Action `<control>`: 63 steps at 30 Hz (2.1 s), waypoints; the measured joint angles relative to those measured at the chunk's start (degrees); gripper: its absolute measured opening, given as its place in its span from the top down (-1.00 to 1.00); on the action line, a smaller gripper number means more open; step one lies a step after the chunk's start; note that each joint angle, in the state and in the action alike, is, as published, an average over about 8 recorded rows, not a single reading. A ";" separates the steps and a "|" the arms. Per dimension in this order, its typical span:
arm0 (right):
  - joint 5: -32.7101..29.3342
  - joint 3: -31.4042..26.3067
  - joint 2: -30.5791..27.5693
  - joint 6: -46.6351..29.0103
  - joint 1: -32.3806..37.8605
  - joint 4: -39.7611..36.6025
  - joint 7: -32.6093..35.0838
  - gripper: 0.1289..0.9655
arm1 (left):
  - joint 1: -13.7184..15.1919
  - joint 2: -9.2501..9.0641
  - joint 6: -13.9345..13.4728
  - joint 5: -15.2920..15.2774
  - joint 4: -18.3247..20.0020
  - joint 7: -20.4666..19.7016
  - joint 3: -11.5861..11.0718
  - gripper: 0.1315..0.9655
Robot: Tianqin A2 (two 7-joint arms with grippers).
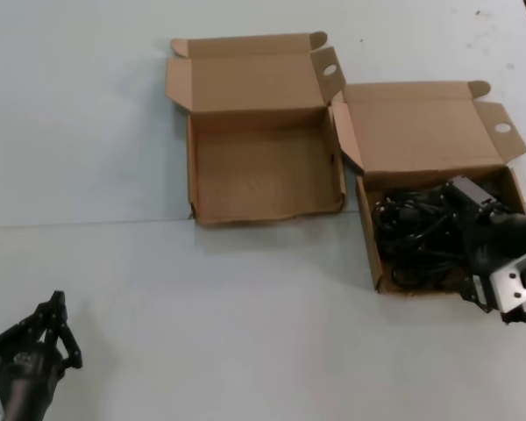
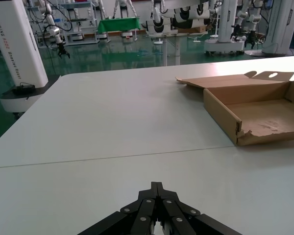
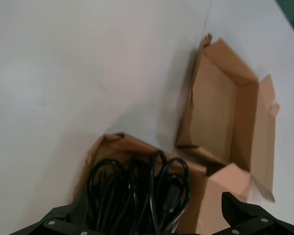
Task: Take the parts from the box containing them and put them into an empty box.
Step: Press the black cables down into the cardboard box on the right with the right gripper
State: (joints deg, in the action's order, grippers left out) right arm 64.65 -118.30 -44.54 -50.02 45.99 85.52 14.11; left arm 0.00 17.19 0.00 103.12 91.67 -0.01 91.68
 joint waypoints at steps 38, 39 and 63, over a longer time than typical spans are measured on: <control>-32.97 38.99 30.85 -23.86 -4.45 -1.68 0.00 -0.56 | 0.00 0.00 0.00 0.00 0.00 0.00 0.00 0.94; -32.50 38.78 30.60 -23.71 -4.30 -2.09 0.00 -0.50 | 0.00 0.00 0.00 0.00 0.00 0.00 0.00 0.94; -22.58 32.25 26.33 -13.49 -1.18 -12.48 0.00 0.69 | 0.00 0.00 0.00 0.00 0.00 0.00 0.00 0.94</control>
State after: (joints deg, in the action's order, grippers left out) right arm 42.06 -86.05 -18.21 -63.51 44.81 73.04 14.11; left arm 0.00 17.19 0.00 103.12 91.67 -0.01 91.68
